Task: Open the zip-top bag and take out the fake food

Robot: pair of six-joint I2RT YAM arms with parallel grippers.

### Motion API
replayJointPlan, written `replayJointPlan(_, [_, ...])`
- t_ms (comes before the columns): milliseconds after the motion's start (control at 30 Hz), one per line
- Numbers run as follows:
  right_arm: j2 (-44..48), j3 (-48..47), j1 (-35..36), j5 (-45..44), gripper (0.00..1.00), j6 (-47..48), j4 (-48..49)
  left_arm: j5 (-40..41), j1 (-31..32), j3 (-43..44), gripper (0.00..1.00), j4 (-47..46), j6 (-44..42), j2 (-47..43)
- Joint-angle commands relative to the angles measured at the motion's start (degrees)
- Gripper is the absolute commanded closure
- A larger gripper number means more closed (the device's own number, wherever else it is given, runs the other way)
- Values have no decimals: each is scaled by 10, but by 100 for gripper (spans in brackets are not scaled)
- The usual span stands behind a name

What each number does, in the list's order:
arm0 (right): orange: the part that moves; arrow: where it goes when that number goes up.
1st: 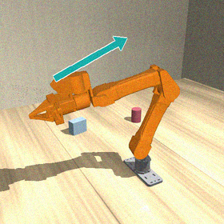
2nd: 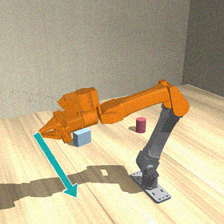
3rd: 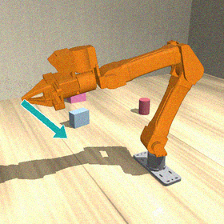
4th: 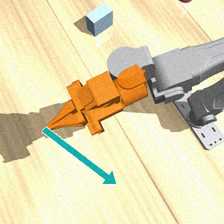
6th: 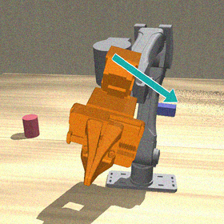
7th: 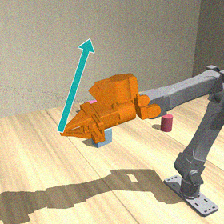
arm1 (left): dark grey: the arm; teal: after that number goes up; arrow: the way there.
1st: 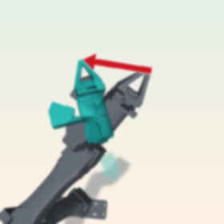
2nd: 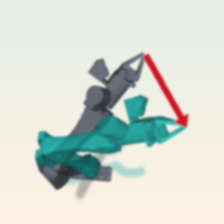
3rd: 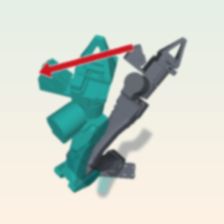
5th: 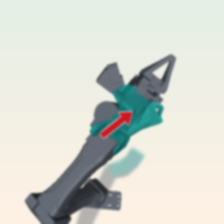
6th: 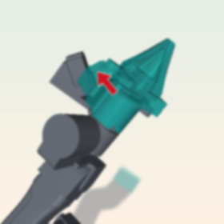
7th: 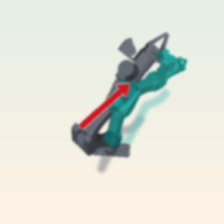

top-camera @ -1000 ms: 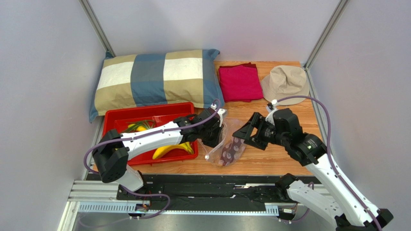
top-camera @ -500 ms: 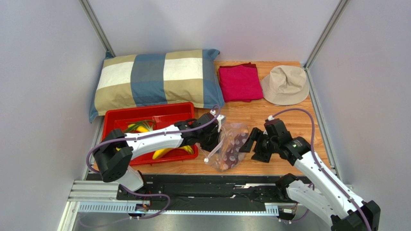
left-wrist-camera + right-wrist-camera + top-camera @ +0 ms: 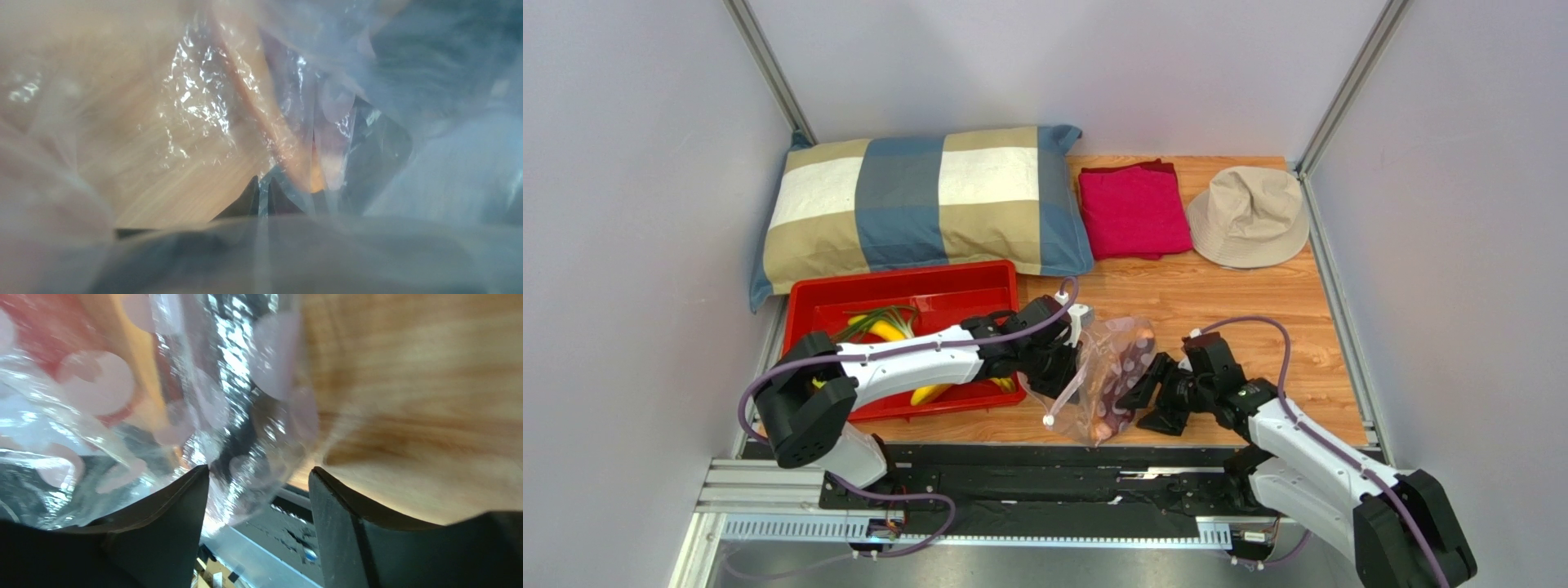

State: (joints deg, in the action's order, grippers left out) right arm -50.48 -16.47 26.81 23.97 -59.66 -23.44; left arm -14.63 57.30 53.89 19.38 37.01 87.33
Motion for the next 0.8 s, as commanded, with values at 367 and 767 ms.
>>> replayJointPlan(367, [21,42,-4,42,100,-138,292,-113,6,-34,84,-101,9,-75])
replayJointPlan(767, [187,62,-26,8,100,-274,255,-96,6,18,80,-25,-9,-98])
